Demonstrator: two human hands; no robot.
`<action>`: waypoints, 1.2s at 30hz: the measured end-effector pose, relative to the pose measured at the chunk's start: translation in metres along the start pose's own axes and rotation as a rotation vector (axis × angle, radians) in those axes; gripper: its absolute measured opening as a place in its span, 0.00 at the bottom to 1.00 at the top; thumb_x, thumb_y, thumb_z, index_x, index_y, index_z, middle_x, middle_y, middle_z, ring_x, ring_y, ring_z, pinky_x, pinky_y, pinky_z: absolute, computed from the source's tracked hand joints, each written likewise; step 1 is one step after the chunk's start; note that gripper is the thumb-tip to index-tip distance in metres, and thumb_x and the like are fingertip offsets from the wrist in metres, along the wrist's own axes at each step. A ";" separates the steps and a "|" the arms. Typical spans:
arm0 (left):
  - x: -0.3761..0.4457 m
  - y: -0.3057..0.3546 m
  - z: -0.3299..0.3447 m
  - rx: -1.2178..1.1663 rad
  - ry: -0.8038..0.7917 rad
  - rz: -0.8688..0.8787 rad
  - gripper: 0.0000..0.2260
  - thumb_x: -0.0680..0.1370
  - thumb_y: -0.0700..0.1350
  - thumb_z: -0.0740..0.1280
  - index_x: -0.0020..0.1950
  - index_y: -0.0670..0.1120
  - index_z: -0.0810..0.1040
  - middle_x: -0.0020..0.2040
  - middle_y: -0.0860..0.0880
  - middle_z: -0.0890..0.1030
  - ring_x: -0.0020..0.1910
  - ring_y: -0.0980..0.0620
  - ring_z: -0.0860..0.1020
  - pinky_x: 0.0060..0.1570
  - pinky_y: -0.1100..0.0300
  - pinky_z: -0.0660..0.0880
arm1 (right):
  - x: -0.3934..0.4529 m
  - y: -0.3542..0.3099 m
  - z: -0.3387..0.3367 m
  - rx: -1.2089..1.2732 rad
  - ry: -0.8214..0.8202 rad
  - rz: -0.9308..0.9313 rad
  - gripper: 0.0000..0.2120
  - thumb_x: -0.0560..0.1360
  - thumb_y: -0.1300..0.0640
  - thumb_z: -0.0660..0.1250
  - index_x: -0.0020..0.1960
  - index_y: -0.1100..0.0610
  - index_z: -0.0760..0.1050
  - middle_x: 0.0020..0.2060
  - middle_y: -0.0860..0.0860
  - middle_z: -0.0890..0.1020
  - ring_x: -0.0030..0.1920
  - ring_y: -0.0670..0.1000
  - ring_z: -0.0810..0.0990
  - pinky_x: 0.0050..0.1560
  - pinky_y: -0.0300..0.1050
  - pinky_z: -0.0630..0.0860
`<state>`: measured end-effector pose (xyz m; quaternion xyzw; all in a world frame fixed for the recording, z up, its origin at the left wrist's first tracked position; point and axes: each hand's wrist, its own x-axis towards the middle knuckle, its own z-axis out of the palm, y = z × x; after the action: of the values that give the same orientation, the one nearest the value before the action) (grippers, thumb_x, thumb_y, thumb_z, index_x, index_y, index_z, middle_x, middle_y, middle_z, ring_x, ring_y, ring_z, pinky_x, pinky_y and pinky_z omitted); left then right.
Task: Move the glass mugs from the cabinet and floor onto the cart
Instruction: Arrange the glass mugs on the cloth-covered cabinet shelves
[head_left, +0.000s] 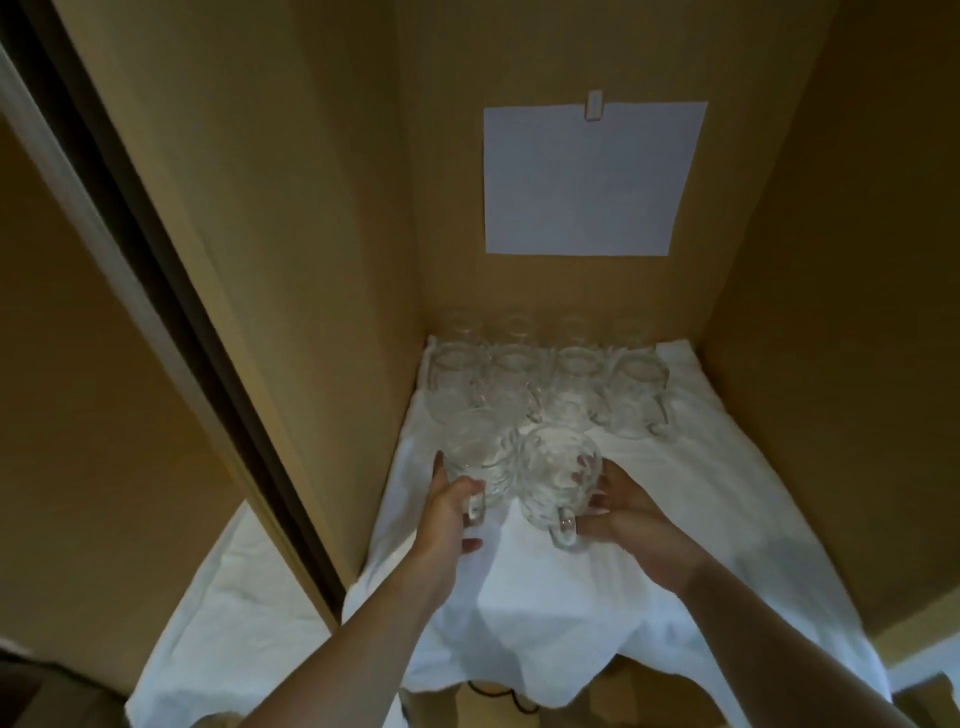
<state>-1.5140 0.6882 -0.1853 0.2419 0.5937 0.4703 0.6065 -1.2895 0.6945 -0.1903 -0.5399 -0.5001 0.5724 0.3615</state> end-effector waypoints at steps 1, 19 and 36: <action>-0.002 -0.002 0.001 -0.005 0.001 0.014 0.25 0.78 0.44 0.67 0.73 0.58 0.69 0.58 0.45 0.80 0.41 0.47 0.78 0.41 0.55 0.75 | 0.005 0.000 0.002 -0.042 -0.028 -0.013 0.39 0.62 0.69 0.80 0.66 0.46 0.72 0.61 0.47 0.81 0.59 0.47 0.80 0.53 0.37 0.78; -0.009 -0.018 0.020 0.213 0.338 0.276 0.36 0.64 0.34 0.81 0.67 0.47 0.68 0.58 0.51 0.79 0.56 0.50 0.80 0.60 0.49 0.78 | 0.016 0.017 0.005 -0.074 0.001 -0.048 0.28 0.60 0.66 0.83 0.49 0.46 0.73 0.49 0.47 0.83 0.48 0.45 0.82 0.53 0.46 0.80; 0.015 0.072 0.011 0.361 0.327 0.353 0.33 0.56 0.35 0.83 0.56 0.51 0.77 0.51 0.50 0.85 0.48 0.48 0.83 0.45 0.50 0.82 | 0.044 -0.019 -0.046 0.409 0.011 -0.012 0.41 0.51 0.72 0.79 0.60 0.49 0.74 0.56 0.54 0.82 0.56 0.57 0.82 0.55 0.59 0.80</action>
<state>-1.5265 0.7357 -0.1300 0.3663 0.7061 0.4881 0.3591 -1.2541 0.7489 -0.1790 -0.4552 -0.3746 0.6571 0.4698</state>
